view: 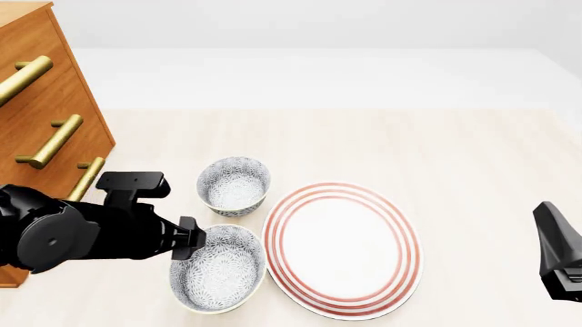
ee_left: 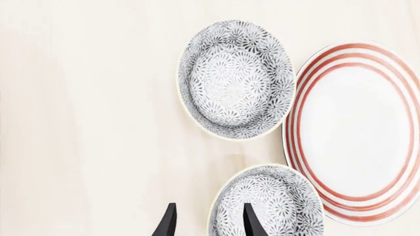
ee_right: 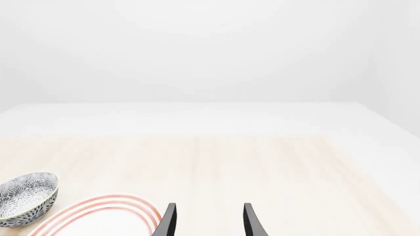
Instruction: Stack the bowl in the middle on the bowl at the back.
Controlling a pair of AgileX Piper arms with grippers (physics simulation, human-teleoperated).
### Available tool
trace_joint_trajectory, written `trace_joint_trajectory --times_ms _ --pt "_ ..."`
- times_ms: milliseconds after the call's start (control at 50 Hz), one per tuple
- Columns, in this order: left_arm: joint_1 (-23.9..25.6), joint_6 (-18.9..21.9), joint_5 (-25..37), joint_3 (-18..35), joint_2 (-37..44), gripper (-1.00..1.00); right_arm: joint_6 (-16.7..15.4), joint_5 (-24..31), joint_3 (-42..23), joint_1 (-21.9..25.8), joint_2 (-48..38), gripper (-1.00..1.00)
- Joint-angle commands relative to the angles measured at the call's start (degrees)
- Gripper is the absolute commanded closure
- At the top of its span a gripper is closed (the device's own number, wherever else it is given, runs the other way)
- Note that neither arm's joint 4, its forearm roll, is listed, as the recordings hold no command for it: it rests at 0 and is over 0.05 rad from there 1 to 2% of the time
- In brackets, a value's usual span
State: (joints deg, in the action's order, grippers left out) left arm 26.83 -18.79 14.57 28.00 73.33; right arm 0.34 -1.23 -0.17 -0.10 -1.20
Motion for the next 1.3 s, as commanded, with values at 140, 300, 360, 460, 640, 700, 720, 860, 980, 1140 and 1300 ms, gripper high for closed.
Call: trace_joint_trajectory --times_ms 140,300,360,460,640,700,720,860,980,1140,1300 --pt "4.41 -2.23 -4.19 -4.18 2.99 -1.0 0.03 0.52 -0.03 0.03 0.49 -1.0" --pt "5.75 -2.93 -5.76 -5.32 4.0 -1.0 0.02 0.47 -0.04 0.05 0.42 -1.0" --pt "5.97 -3.11 -6.18 -5.53 4.29 1.0 0.02 0.44 -0.04 0.06 0.41 -1.0" --pt "6.78 -3.99 -7.57 -6.34 4.9 1.0 0.06 0.34 -0.02 0.08 0.34 -1.0" --pt "6.96 -4.45 -9.54 -7.65 6.05 1.0 0.03 0.27 -0.02 0.11 0.29 -1.0" --pt "6.67 -4.18 -8.89 -7.41 5.53 1.0 0.0 0.24 -0.02 0.11 0.23 -1.0" --pt "6.71 -4.3 -8.43 -7.3 5.08 1.0 0.0 0.24 -0.02 0.11 0.24 -1.0" --pt "7.37 -5.36 -2.48 -5.97 -1.15 1.0 -0.03 0.26 -0.02 0.12 0.27 -1.0" --pt "7.0 -5.22 5.39 -3.52 -8.19 1.0 -0.43 -0.67 0.02 0.32 -0.62 -1.0" --pt "6.37 -5.09 15.53 1.35 -16.4 1.0 -0.82 -0.64 0.03 0.49 -0.54 -1.0" --pt "7.39 -6.62 21.72 6.09 -21.48 1.0 -1.19 -0.66 -0.01 0.63 -0.48 -1.0"
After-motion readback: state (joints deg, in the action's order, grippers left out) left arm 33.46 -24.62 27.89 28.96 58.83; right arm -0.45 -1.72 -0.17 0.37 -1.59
